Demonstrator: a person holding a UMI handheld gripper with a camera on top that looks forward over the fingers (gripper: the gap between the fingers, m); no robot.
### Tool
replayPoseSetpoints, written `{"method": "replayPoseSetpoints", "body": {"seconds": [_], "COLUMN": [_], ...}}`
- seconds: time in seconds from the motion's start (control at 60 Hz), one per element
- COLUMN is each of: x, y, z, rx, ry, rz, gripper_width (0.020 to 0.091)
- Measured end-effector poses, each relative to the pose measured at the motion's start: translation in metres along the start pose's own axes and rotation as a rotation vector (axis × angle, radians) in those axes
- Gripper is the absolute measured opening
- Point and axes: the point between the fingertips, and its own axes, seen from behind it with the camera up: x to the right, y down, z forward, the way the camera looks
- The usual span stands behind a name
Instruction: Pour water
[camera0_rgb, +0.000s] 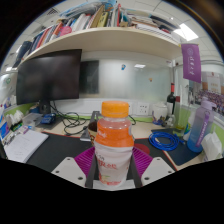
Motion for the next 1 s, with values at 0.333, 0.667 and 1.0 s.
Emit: {"method": "replayPoseSetpoints", "body": {"seconds": [0.333,0.667,1.0], "x": [0.001,0.028,0.092], "y": [-0.005,-0.05,-0.065], "z": [0.0,0.011,0.068], "rx": [0.07,0.042,-0.213], "ry": [0.047,0.069,0.093], "rz": [-0.009,-0.193,-1.071], "gripper_width": [0.0365,0.0362,0.036]}}
